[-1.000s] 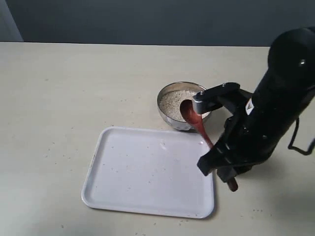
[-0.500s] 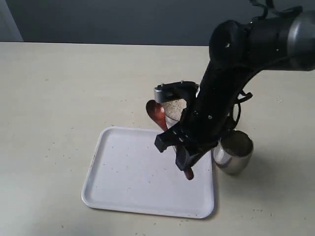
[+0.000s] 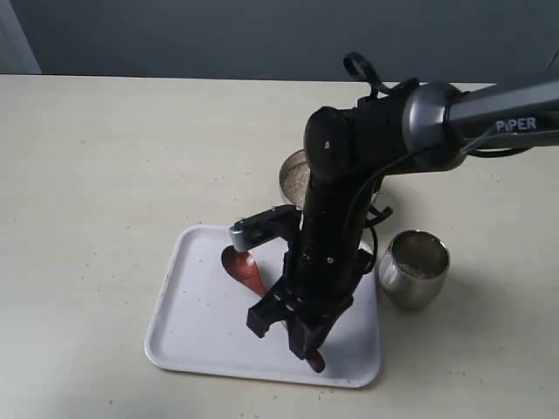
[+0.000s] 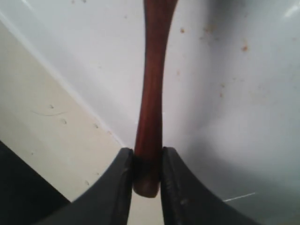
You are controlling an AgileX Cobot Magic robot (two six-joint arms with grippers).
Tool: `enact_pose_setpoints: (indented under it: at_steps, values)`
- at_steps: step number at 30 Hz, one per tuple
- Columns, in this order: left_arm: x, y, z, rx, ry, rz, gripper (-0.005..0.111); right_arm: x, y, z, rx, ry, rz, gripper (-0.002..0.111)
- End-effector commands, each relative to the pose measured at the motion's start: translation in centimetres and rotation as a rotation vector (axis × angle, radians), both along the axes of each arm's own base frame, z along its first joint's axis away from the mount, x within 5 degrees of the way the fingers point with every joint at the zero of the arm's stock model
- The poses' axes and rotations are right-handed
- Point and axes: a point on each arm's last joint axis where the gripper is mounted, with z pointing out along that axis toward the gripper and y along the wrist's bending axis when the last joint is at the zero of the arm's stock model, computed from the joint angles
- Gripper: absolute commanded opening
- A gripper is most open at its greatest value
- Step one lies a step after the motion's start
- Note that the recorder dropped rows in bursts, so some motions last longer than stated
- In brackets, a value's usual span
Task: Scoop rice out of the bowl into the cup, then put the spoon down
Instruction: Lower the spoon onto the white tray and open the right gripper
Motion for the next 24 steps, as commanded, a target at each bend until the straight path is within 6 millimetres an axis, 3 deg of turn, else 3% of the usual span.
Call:
enact_pose_setpoints:
  at_steps: [1, 4, 7, 13, 15, 17, 18, 21, 24]
  values:
    - [0.0, 0.0, 0.2, -0.007, -0.009, -0.003, 0.001, 0.5, 0.6, -0.1, 0.024, -0.025, 0.02, 0.014]
    - [0.0, 0.0, 0.2, -0.007, -0.009, -0.003, 0.001, 0.9, 0.8, -0.1, 0.032, -0.055, 0.027, 0.026]
    - [0.0, 0.0, 0.2, -0.007, -0.009, -0.003, 0.001, 1.1, 0.9, 0.0, 0.039, -0.068, 0.025, 0.03]
    - [0.0, 0.0, 0.2, -0.007, -0.009, -0.003, 0.001, 1.0, 0.6, 0.2, 0.013, -0.051, 0.047, 0.029]
    - [0.0, 0.0, 0.2, -0.007, -0.009, -0.003, 0.001, 1.1, 0.5, 1.0, 0.013, -0.071, 0.061, 0.02]
    - [0.0, 0.0, 0.2, -0.007, -0.009, -0.003, 0.001, 1.3, 0.4, 2.3, 0.045, -0.13, 0.065, 0.002]
    - [0.0, 0.0, 0.2, -0.007, -0.009, -0.003, 0.001, 1.4, 0.3, 3.3, 0.071, -0.179, 0.065, 0.0]
    - [0.0, 0.0, 0.2, -0.007, -0.009, -0.003, 0.001, 1.8, -0.5, 7.1, 0.13, -0.355, 0.099, 0.0]
    - [0.0, 0.0, 0.2, -0.007, -0.009, -0.003, 0.001, 2.2, -2.7, 11.0, 0.156, -0.479, 0.095, 0.0]
